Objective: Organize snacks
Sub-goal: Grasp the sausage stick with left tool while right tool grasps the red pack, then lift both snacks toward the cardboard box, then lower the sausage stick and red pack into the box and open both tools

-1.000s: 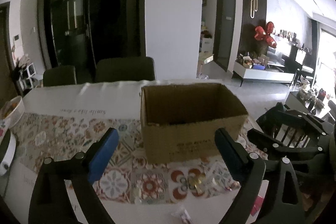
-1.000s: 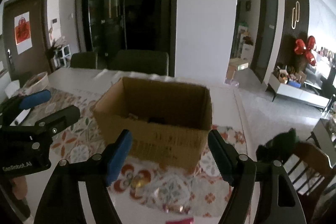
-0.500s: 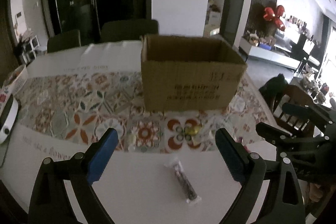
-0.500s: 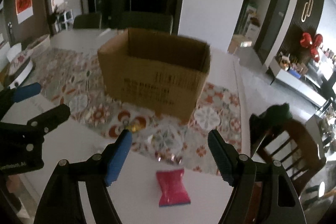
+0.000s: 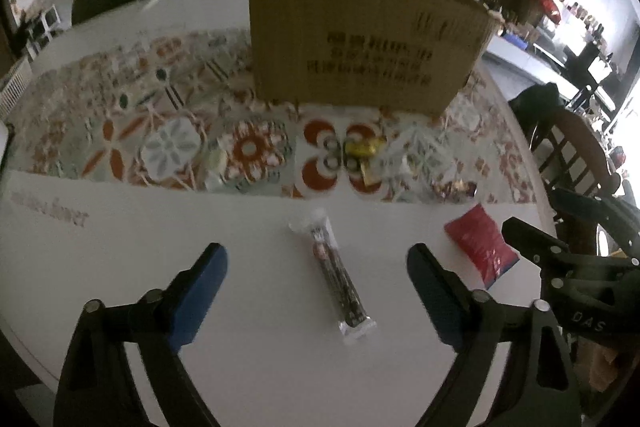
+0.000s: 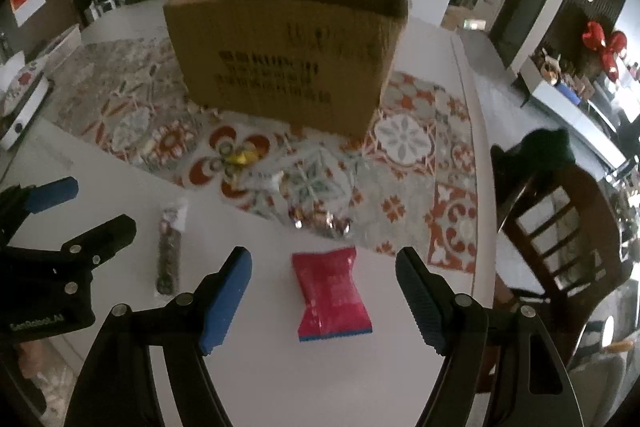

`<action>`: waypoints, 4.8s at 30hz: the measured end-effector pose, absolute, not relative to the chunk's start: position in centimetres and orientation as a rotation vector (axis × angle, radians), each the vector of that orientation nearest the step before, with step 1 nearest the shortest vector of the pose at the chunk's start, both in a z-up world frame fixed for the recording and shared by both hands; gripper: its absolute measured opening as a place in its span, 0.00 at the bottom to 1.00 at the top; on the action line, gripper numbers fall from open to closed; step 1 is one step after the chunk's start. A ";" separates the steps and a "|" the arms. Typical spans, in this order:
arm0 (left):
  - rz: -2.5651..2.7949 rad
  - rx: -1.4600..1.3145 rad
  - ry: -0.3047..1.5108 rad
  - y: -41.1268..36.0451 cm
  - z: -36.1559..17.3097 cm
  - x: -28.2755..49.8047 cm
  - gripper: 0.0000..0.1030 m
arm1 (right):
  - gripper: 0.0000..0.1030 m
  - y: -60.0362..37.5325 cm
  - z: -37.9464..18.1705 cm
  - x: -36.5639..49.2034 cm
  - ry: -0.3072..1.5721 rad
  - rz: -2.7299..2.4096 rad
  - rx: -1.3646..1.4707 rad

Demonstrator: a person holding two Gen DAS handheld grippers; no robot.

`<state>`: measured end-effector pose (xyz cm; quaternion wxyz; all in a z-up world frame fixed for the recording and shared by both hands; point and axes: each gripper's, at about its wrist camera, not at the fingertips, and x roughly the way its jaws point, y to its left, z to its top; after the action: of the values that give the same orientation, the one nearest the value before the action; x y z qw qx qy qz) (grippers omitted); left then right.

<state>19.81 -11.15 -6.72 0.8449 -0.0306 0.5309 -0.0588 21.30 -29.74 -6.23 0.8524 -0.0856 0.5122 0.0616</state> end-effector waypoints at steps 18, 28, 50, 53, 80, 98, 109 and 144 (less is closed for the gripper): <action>-0.132 -0.039 1.272 -13.1 -11.7 20.5 0.56 | 0.67 -31.7 -12.1 21.9 1.217 0.111 -0.069; -0.152 -0.010 1.293 -13.3 -13.2 20.4 0.44 | 0.52 -31.0 -13.8 22.0 1.237 0.118 -0.045; -0.236 0.021 1.226 -12.4 -12.1 19.1 0.20 | 0.36 -28.0 -11.2 18.5 1.089 0.145 0.009; -0.232 0.037 1.190 -12.3 -11.4 18.9 0.19 | 0.36 -27.9 -10.7 18.3 1.073 0.144 0.022; -0.313 0.057 0.851 -11.1 -0.6 18.6 0.17 | 0.35 -28.1 -2.4 17.5 0.801 0.116 0.102; -0.370 0.041 0.749 -10.0 3.8 22.6 0.16 | 0.35 -27.3 2.1 21.0 0.690 0.130 0.128; -0.385 0.060 0.709 -10.3 6.6 27.3 0.16 | 0.35 -27.3 3.8 25.1 0.685 0.136 0.147; -0.290 0.112 0.684 -10.7 6.7 37.0 0.71 | 0.50 -28.7 2.8 36.1 0.757 0.052 0.126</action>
<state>37.05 -10.71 6.73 0.9302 0.0549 0.3342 -0.1416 36.14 -28.72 2.81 0.9269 0.0613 0.3693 0.0254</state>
